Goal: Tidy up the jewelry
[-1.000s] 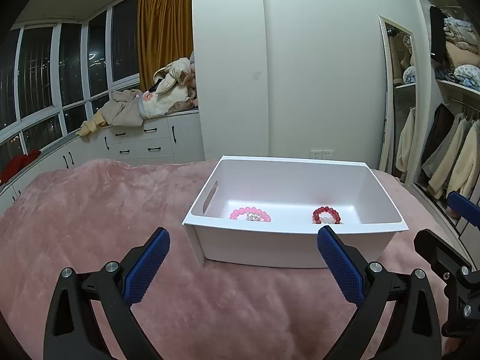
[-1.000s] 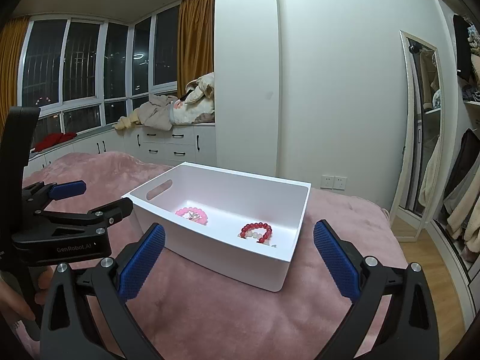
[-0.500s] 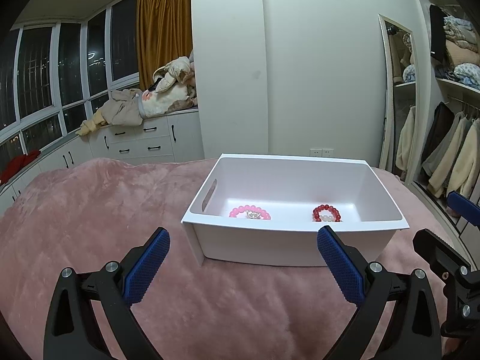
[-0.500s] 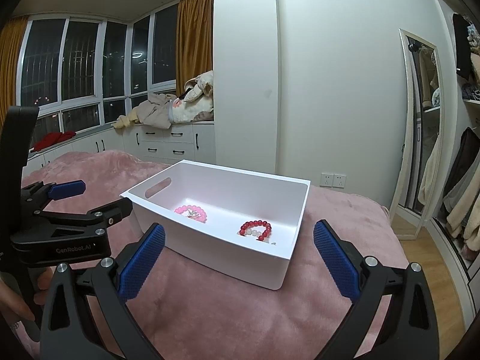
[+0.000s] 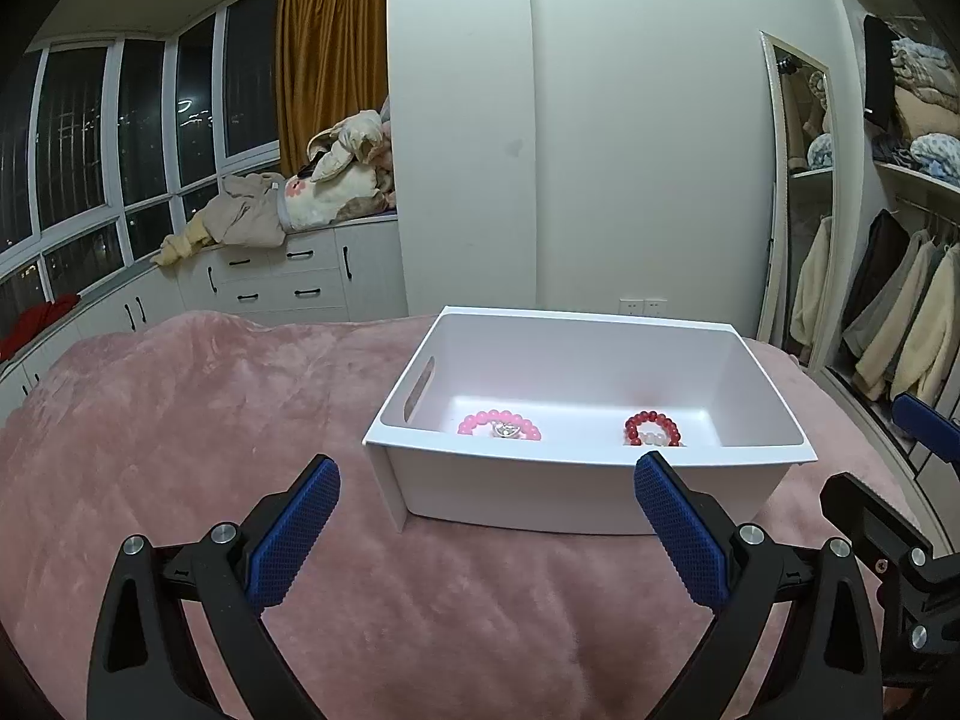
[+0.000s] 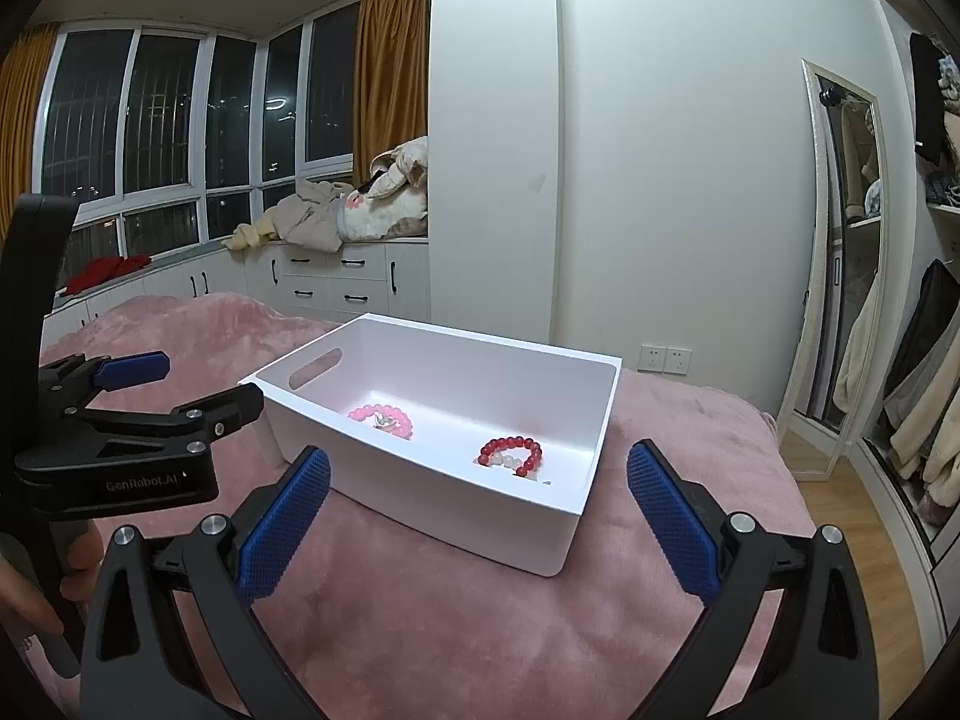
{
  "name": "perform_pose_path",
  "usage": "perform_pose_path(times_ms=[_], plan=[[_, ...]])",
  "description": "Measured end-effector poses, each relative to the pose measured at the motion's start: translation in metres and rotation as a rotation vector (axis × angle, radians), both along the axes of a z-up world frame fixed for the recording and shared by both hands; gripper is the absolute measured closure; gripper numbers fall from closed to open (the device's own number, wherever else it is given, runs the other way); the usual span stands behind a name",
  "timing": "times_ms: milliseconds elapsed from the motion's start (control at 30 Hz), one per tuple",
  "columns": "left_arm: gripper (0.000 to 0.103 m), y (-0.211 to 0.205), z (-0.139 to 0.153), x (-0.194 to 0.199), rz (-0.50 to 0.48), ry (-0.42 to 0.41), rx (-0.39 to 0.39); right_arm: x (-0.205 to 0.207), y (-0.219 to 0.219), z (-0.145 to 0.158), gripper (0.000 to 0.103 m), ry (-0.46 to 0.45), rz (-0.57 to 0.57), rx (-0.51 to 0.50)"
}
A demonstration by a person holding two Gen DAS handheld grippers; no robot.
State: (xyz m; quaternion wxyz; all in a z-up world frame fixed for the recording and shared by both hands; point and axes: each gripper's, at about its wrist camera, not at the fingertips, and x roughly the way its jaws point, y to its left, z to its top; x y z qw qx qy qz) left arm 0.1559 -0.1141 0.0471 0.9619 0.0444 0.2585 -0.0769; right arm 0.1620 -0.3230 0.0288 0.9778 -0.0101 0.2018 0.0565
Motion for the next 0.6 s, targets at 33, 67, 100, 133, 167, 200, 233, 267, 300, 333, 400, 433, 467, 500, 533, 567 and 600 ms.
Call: perform_pose_path(times_ms=[33, 67, 100, 133, 167, 200, 233, 267, 300, 333, 400, 433, 467, 500, 533, 567, 600], plan=[[0.003, 0.0000, 0.0002, 0.0003, 0.000, 0.000, 0.000, 0.0002, 0.0001, -0.0002, 0.005, 0.001, -0.002, 0.000], [0.003, 0.0004, -0.0001, 0.0005, -0.001, 0.003, -0.004, -0.0004, 0.0000, -0.0001, 0.005, 0.000, -0.003, 0.001], [0.004, 0.0007, -0.0005, 0.0008, -0.005, 0.008, -0.008, -0.0006, -0.0003, -0.0001, 0.005, 0.000, -0.003, 0.004], [0.004, 0.0007, -0.0005, 0.0010, -0.008, 0.008, -0.013, -0.0007, -0.0007, -0.0002, 0.005, 0.000, -0.004, 0.006], [0.004, 0.0010, -0.0005, 0.0012, -0.007, 0.006, -0.016, -0.0009, -0.0009, -0.0004, 0.005, 0.000, -0.006, 0.006], [0.004, 0.0015, -0.0012, 0.0008, -0.011, 0.004, -0.022, -0.0012, -0.0013, -0.0006, 0.005, 0.000, -0.007, 0.006], [0.004, 0.0012, -0.0011, 0.0012, -0.014, 0.003, -0.024, -0.0012, -0.0016, -0.0010, 0.005, 0.001, -0.010, 0.006], [0.004, 0.0011, -0.0018, 0.0005, -0.011, -0.004, -0.020, -0.0012, -0.0019, -0.0012, 0.005, 0.002, -0.012, 0.006], [0.004, -0.0003, -0.0024, -0.0005, -0.012, -0.013, -0.015, -0.0003, -0.0020, -0.0016, 0.005, 0.005, -0.014, 0.006], [0.004, -0.0016, -0.0029, -0.0012, -0.016, -0.019, -0.004, 0.0005, -0.0022, -0.0021, 0.005, 0.008, -0.015, 0.008], [0.005, -0.0047, -0.0031, -0.0017, -0.022, -0.022, 0.002, 0.0004, -0.0031, -0.0032, 0.005, 0.013, -0.018, 0.011], [0.005, -0.0054, -0.0027, -0.0018, -0.025, -0.022, -0.001, 0.0004, -0.0034, -0.0035, 0.005, 0.014, -0.018, 0.014], [0.005, -0.0057, -0.0024, -0.0019, -0.028, -0.024, -0.006, 0.0002, -0.0033, -0.0035, 0.005, 0.014, -0.018, 0.015], [0.005, -0.0062, -0.0020, -0.0018, -0.031, -0.024, -0.008, -0.0002, -0.0033, -0.0032, 0.005, 0.013, -0.019, 0.013], [0.005, -0.0067, -0.0018, -0.0016, -0.026, -0.026, -0.004, -0.0003, -0.0033, -0.0030, 0.005, 0.012, -0.018, 0.013], [0.005, -0.0068, -0.0021, -0.0016, -0.023, -0.027, -0.001, -0.0003, -0.0035, -0.0032, 0.005, 0.012, -0.018, 0.012], [0.005, -0.0066, -0.0027, -0.0013, -0.021, -0.026, 0.000, -0.0005, -0.0035, -0.0033, 0.005, 0.011, -0.018, 0.011]])
